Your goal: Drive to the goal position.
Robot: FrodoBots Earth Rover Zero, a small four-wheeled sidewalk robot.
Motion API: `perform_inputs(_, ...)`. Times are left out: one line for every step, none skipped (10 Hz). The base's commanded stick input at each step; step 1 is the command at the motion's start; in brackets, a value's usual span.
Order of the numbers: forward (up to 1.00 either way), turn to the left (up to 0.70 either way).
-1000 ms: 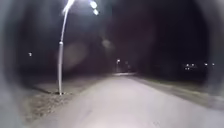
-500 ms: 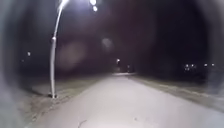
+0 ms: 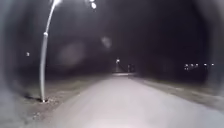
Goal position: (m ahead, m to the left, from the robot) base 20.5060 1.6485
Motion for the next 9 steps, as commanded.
perform_inputs(0.7,0.0)
perform_inputs(0.7,0.0)
perform_inputs(0.7,0.0)
perform_inputs(0.7,0.0)
perform_inputs(0.7,0.0)
perform_inputs(0.7,0.0)
perform_inputs(0.7,0.0)
perform_inputs(0.7,0.0)
perform_inputs(0.7,0.0)
